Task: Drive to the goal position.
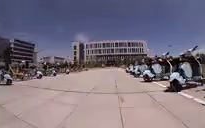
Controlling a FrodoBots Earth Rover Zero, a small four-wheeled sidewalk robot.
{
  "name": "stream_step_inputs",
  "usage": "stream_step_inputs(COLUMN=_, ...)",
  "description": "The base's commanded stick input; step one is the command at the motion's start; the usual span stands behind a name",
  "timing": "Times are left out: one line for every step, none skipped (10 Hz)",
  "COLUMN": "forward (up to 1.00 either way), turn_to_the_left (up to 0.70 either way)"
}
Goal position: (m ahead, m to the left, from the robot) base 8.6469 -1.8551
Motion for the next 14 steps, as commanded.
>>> stream_step_inputs(forward=0.70, turn_to_the_left=0.00)
stream_step_inputs(forward=0.70, turn_to_the_left=0.00)
stream_step_inputs(forward=0.70, turn_to_the_left=0.00)
stream_step_inputs(forward=0.70, turn_to_the_left=0.00)
stream_step_inputs(forward=0.70, turn_to_the_left=0.00)
stream_step_inputs(forward=0.70, turn_to_the_left=0.00)
stream_step_inputs(forward=0.70, turn_to_the_left=0.00)
stream_step_inputs(forward=0.70, turn_to_the_left=0.00)
stream_step_inputs(forward=0.70, turn_to_the_left=0.00)
stream_step_inputs(forward=0.70, turn_to_the_left=0.00)
stream_step_inputs(forward=0.70, turn_to_the_left=0.00)
stream_step_inputs(forward=0.70, turn_to_the_left=0.00)
stream_step_inputs(forward=0.70, turn_to_the_left=0.00)
stream_step_inputs(forward=0.70, turn_to_the_left=0.00)
